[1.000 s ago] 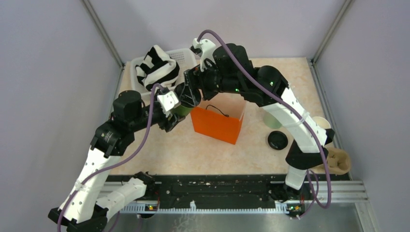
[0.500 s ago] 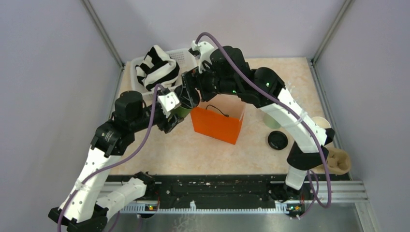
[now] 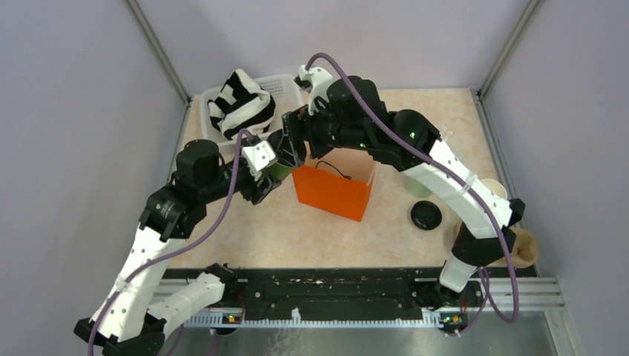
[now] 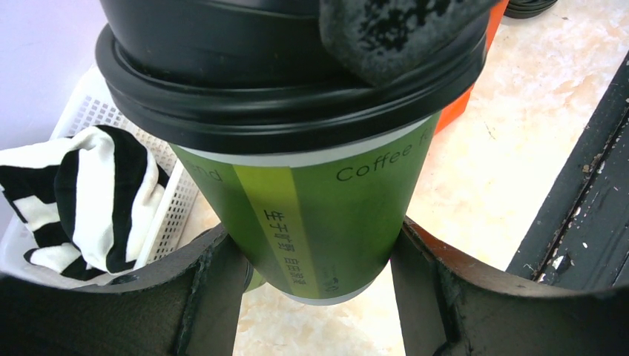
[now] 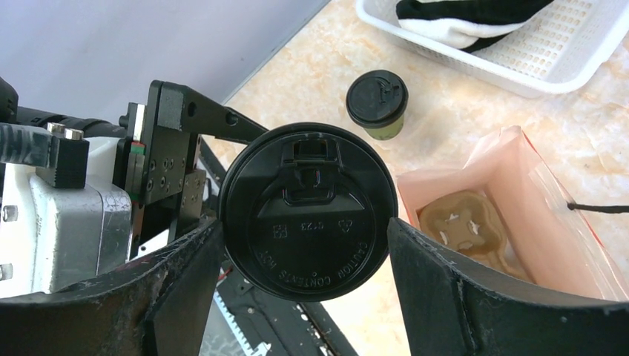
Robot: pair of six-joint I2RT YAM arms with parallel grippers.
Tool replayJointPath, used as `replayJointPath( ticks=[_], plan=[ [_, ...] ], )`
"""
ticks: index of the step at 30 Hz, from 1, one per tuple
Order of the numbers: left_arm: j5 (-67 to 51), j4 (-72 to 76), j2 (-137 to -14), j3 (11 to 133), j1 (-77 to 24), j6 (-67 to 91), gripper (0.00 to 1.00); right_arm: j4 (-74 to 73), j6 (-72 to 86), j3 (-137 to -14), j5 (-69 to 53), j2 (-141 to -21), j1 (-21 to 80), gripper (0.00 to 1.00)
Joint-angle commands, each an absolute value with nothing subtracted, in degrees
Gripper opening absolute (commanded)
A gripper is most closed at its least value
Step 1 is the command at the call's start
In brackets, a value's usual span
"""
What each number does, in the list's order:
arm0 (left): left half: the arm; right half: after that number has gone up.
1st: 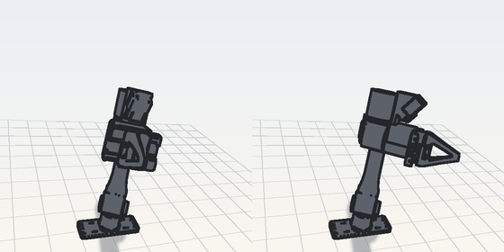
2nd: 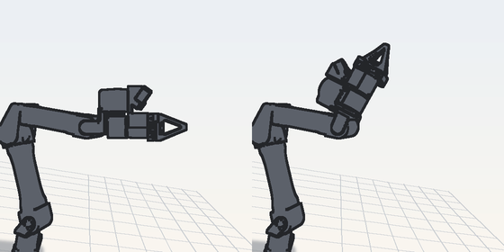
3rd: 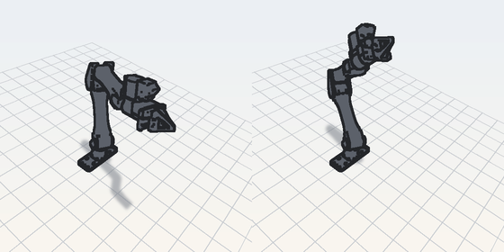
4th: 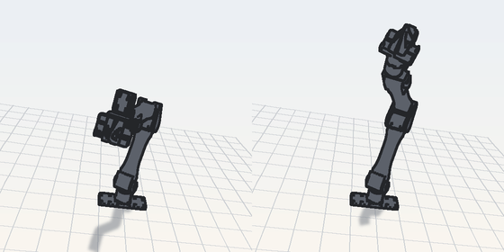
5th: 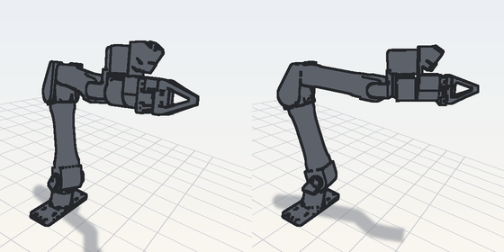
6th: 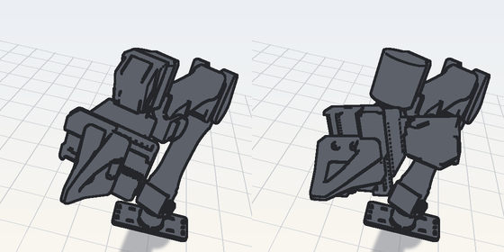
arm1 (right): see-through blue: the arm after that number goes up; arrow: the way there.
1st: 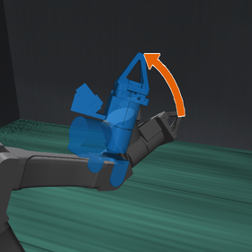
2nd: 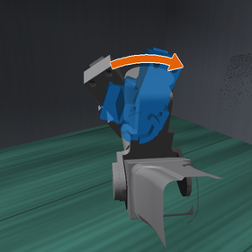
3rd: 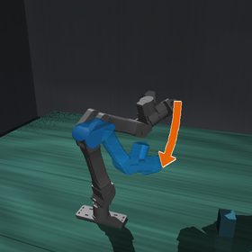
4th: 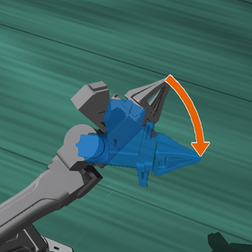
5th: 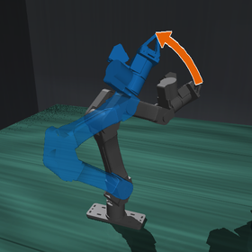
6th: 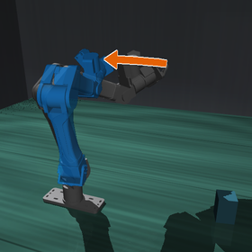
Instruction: Pack the takeout coffee
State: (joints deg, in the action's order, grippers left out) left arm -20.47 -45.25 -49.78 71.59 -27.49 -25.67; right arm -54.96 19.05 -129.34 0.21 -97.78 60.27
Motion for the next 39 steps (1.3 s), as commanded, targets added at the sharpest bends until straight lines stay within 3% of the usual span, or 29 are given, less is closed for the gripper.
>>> replayJointPath(
  ticks=[1,11,18,39],
  plan=[
    [-21.4,-38.7,-49.0,74.4,-27.7,-26.2,0.51,-54.6,19.9,-127.6,-0.8,-95.8,60.8,0.82],
    [-21.0,-38.1,-48.9,73.9,-27.7,-27.0,0.5,-52.3,20.6,-125.8,-3.1,-95.8,60.2,0.89],
    [-20.2,-38.5,-48.4,72.8,-27.8,-27.8,0.49,-53.5,20.6,-130.1,1.7,-95.9,60.1,0.95],
    [-20.3,-37.9,-48.8,72.0,-27.9,-28.7,0.47,-53.2,18.2,-133.2,3.2,-99.6,59.9,0.91]
  ],
)
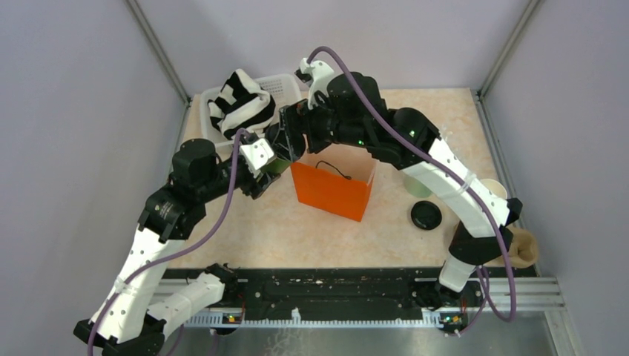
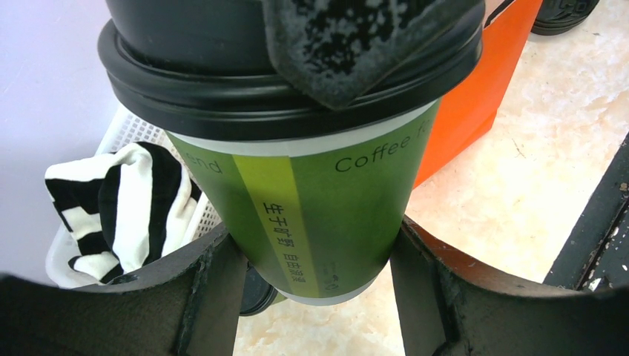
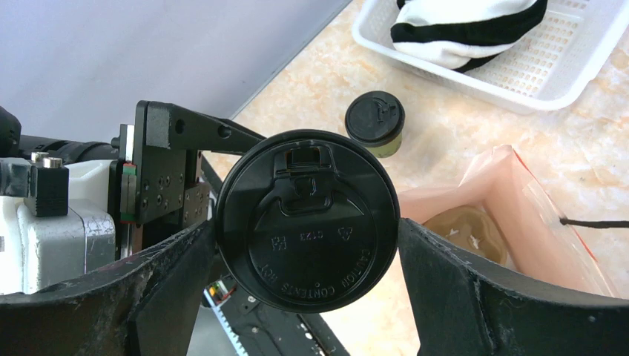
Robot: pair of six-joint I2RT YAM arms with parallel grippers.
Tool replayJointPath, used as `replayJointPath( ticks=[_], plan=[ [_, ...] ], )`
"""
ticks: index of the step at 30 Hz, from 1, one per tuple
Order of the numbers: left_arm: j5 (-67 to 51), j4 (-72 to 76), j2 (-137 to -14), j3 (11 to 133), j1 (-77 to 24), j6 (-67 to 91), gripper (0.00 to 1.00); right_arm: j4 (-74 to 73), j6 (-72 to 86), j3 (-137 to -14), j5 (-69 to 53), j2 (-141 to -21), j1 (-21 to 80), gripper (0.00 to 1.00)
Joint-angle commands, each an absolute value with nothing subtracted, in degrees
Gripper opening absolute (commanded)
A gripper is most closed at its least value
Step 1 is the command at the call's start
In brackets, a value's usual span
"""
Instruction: Pack the takeout coffee
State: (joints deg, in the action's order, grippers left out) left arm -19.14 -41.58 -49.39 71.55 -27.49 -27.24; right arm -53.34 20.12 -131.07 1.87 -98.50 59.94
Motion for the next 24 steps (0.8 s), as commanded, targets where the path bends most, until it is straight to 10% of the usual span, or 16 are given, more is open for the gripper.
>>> replayJointPath(
  ticks=[1,9,24],
  plan=[
    [-20.3,-37.9,-48.9,72.0,-27.9,-28.8,0.47,-53.5,18.0,-133.3,3.3,-99.7,59.7,0.89],
    [-19.4,-37.8,-49.0,72.0,-28.1,-29.3,0.48,-55.6,18.0,-133.7,1.6,-100.4,59.4,0.71],
    [-18.2,-39.2,-48.8,72.2,-28.4,-30.7,0.48,-65.3,13.0,-136.7,-2.2,-101.9,59.4,0.82]
  ],
)
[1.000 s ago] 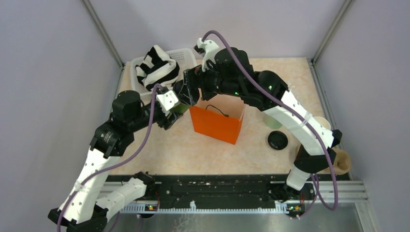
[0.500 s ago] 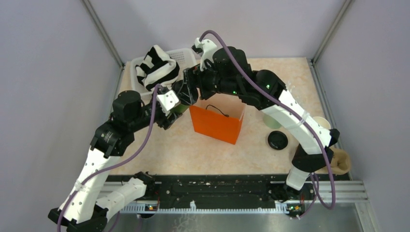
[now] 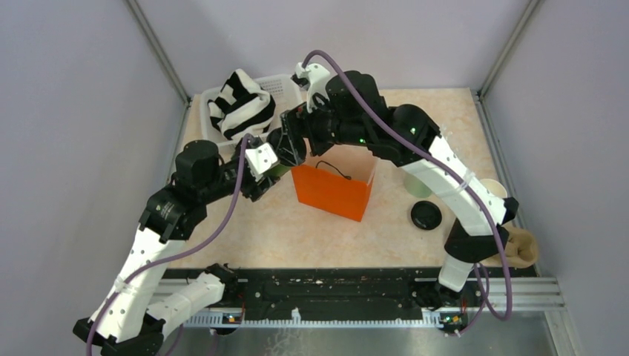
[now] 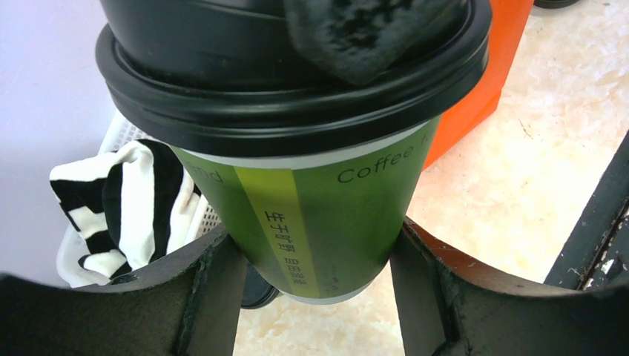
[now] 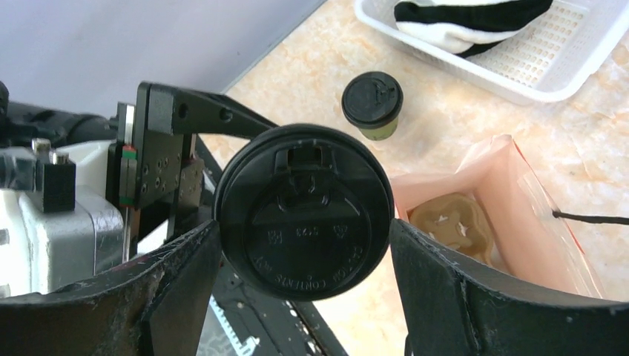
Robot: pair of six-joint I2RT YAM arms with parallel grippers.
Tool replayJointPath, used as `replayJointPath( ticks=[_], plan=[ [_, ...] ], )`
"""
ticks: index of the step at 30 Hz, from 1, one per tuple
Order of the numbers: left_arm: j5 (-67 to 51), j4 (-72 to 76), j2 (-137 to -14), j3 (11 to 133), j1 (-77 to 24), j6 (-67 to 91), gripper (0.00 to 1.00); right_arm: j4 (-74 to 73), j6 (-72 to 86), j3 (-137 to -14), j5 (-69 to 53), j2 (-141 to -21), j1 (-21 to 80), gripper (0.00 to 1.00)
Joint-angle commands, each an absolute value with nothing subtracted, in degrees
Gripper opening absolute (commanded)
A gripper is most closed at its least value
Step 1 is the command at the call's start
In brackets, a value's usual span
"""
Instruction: Pack the takeout coffee
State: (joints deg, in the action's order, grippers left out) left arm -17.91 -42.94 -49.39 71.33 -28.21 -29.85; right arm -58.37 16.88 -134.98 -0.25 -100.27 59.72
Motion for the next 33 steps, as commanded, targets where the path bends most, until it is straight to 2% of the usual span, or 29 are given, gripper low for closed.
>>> replayJointPath(
  ticks=[1,10,16,29,33],
  plan=[
    [-18.3,-39.4,-48.8,72.3,-28.5,-30.8,0.48,-65.7,12.7,-136.9,-2.6,-102.2,59.4,0.83],
    [-18.3,-40.0,-48.9,72.7,-28.8,-31.2,0.47,-66.0,12.5,-139.1,-4.4,-103.8,59.5,0.86],
    [-18.0,-40.5,-48.8,72.3,-28.9,-31.5,0.47,-65.6,12.5,-141.4,-3.0,-103.1,58.3,0.98],
    [-17.8,-41.4,-49.3,71.9,-29.3,-32.5,0.47,-60.3,13.1,-139.3,-8.9,-101.8,56.3,0.99],
    [-17.6,-41.5,-49.4,71.7,-29.3,-32.5,0.46,-59.5,12.1,-139.3,-7.3,-100.7,56.3,0.99]
  ],
)
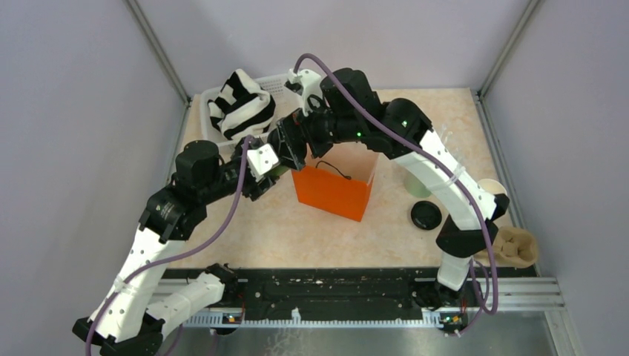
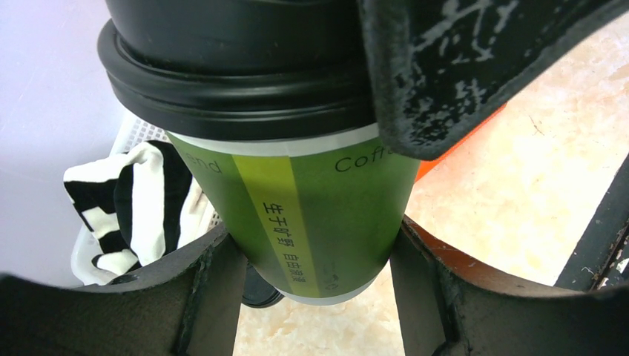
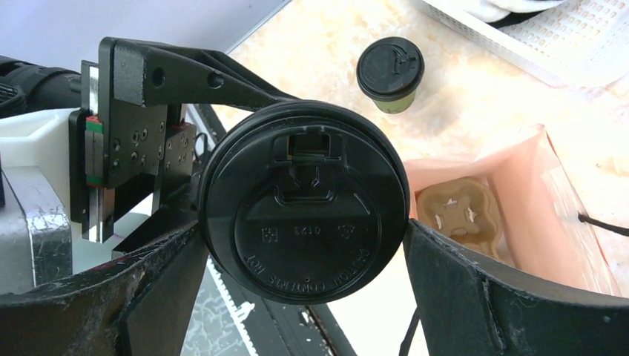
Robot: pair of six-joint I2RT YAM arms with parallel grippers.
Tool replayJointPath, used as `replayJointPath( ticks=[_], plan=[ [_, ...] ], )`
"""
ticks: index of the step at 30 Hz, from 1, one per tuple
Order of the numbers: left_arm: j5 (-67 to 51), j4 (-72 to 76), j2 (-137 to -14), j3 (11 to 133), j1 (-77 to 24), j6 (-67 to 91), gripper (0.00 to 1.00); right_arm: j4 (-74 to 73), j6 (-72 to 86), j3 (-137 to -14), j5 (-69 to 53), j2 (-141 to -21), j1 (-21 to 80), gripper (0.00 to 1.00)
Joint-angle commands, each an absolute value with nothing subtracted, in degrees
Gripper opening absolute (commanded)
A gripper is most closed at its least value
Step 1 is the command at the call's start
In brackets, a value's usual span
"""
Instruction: Pack the takeout coffee
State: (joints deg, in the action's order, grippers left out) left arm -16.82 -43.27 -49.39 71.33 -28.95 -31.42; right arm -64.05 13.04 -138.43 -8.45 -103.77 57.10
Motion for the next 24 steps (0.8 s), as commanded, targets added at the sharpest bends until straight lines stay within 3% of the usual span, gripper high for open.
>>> replayJointPath(
  ticks=[1,6,13,24],
  plan=[
    [-17.5,-41.5,-49.4,71.6,-29.3,-32.4,0.46,-59.2,11.8,-138.8,-6.6,-100.0,56.3,0.99],
    [-17.5,-41.4,-49.4,71.1,-29.3,-32.3,0.45,-56.4,12.4,-133.9,-5.6,-97.3,55.8,0.99],
    [-17.7,-41.4,-49.4,70.9,-29.4,-32.6,0.45,-59.3,11.9,-139.2,-6.3,-101.4,55.8,0.99],
    [-17.8,-40.9,-49.6,70.9,-29.7,-32.6,0.45,-58.4,12.3,-136.9,-10.0,-102.1,55.8,0.96]
  ],
)
